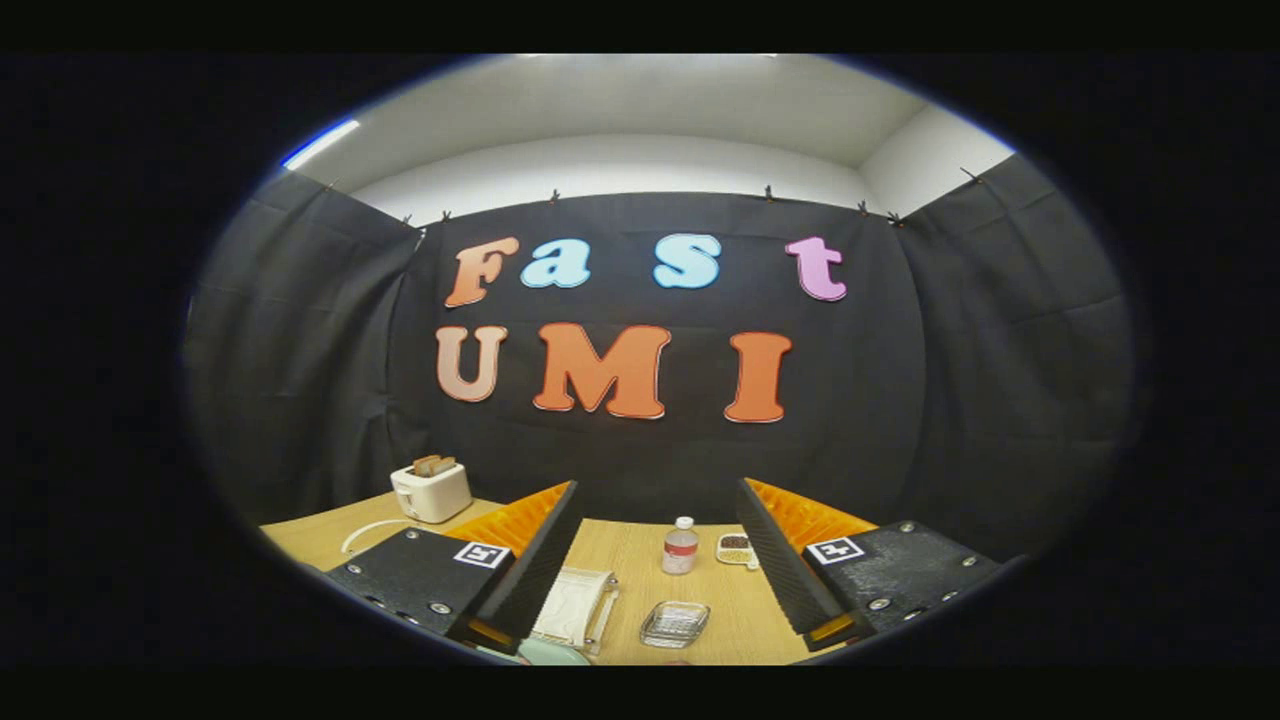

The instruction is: Take the plate from the dish rack, then take the spoon from the basket and place it into the plate.

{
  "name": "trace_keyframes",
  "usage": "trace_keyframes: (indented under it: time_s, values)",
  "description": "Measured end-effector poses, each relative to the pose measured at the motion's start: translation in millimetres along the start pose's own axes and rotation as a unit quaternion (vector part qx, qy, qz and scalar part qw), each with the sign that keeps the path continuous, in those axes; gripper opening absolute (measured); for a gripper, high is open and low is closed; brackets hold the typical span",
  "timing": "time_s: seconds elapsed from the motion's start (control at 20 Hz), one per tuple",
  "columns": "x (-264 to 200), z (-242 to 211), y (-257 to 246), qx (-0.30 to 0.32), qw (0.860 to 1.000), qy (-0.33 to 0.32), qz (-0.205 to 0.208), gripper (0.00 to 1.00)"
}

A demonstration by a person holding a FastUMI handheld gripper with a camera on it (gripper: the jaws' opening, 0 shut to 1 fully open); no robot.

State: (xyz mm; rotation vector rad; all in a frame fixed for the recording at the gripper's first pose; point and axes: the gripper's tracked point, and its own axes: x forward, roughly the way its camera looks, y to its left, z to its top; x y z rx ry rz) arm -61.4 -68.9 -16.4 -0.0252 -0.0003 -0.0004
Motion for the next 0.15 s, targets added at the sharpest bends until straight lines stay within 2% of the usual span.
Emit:
trace_keyframes:
  time_s: [0.15]
  values:
    - [0.9,2.7,1.2,-0.004,1.000,-0.001,0.005,0.92]
